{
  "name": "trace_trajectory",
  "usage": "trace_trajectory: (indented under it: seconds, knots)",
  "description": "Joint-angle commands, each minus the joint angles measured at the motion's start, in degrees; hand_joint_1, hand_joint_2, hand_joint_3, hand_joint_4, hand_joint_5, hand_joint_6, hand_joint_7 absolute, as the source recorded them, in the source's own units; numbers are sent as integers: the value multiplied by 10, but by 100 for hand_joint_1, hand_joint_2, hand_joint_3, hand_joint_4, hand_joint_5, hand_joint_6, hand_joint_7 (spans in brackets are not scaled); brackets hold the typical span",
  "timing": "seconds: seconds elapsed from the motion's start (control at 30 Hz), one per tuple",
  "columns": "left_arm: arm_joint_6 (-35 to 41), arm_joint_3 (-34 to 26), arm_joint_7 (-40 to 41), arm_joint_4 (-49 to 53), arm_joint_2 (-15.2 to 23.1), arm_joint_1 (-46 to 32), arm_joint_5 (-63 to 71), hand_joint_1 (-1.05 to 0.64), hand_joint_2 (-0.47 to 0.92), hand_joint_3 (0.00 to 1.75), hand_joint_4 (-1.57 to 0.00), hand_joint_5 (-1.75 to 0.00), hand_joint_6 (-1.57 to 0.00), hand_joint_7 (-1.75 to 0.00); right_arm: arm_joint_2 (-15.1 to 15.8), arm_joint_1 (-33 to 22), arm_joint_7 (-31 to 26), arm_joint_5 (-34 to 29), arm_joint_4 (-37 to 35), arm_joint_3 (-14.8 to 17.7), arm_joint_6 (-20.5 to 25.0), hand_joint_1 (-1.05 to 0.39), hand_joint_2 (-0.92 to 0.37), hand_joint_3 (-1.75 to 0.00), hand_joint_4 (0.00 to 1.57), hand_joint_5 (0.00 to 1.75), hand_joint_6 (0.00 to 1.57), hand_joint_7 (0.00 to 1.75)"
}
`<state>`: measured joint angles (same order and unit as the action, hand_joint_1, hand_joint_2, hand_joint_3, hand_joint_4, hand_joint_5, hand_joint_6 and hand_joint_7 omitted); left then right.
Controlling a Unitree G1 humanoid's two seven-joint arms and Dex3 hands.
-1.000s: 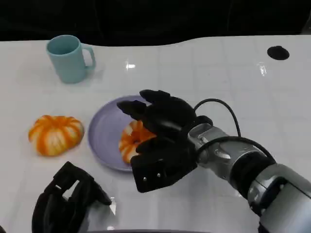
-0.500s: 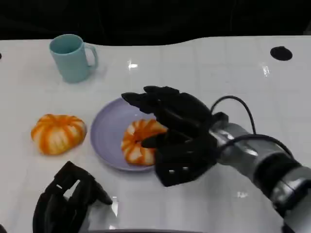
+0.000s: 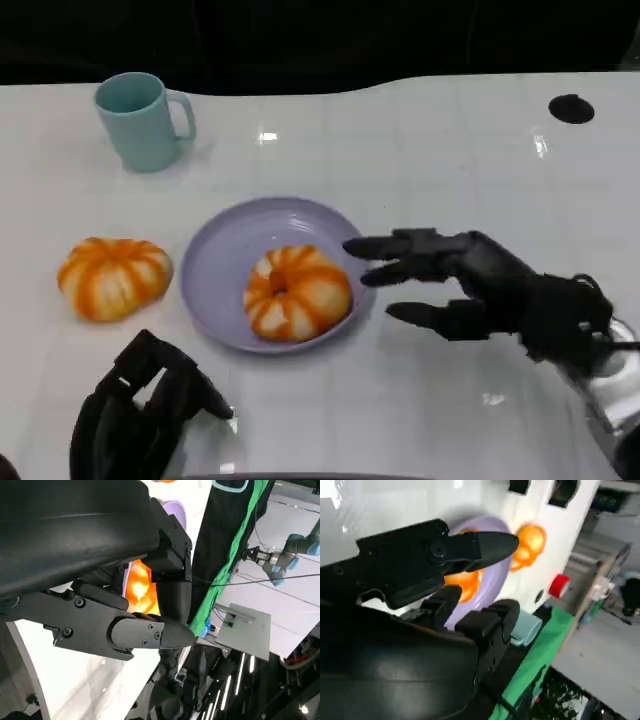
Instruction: Grasp the bread from the table and place it into the plate.
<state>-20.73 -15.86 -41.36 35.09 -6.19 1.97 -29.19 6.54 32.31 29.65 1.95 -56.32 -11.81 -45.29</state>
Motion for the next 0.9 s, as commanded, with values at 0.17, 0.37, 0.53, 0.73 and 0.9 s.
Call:
trace_trajectory:
  seconds: [0.17,0.37,0.53,0.73,0.9]
  knots:
    - [-1,-2,3,-4,11,-4,4,-57,92,25,-63,-175,-53,-149,2,-109,166,157,97,90,85,-52,-92,-34,47,148,57,109]
    - [5,-2,7,-9,14,-7,5,-57,92,24,-62,-175,-51,-150,-5,-175,191,198,163,121,157,-57,-92,-39,43,174,47,150]
    - [1,-5,0,-2,15,-2,1,-57,92,23,-62,-175,-50,-150,-6,-226,166,216,241,134,260,-54,-92,-38,50,175,45,158]
    - [-1,-4,6,-6,15,-3,5,-58,92,23,-62,-175,-50,-150,-14,-254,165,243,283,155,345,-53,-92,-36,63,175,41,174]
    - [0,-7,-2,1,17,1,-1,-57,92,23,-62,-175,-50,-151,-18,-269,153,247,305,165,397,-53,-92,-39,66,175,42,175]
